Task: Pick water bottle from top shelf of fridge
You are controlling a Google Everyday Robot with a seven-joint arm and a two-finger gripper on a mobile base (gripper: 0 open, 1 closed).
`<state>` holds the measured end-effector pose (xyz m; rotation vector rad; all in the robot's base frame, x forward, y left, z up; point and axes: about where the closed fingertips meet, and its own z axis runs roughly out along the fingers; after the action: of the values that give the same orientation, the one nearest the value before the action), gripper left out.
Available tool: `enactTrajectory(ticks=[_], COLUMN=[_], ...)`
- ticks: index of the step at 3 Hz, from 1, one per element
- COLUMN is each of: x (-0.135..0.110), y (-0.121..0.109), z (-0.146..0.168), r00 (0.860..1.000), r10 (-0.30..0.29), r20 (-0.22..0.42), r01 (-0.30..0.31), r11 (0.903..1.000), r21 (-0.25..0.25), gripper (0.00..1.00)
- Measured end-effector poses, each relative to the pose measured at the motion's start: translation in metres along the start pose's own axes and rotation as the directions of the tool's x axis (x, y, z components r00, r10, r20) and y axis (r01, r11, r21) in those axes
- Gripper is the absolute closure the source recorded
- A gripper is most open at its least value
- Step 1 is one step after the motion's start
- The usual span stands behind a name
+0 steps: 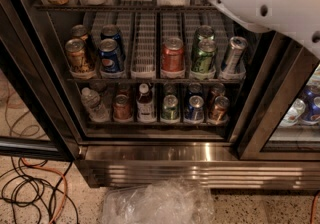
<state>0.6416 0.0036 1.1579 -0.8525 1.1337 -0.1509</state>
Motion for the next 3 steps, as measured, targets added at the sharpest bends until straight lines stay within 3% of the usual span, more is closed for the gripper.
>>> enactTrajectory(ticks=[1,2,3], x=[0.007,0.03,0.053], y=[0.009,0.041,0.083], z=[-0.019,-0.052,-0.09], r00=[0.994,0.952,0.863], r10=[0.092,0.256,0.397], r20=[-0.051,-0.168,-0.313], r01=[-0.092,-0.268,-0.45], r11=[0.9958,0.9621,0.8846], r21=[0.002,-0.053,-0.121], gripper=[1.0,1.0,1.0])
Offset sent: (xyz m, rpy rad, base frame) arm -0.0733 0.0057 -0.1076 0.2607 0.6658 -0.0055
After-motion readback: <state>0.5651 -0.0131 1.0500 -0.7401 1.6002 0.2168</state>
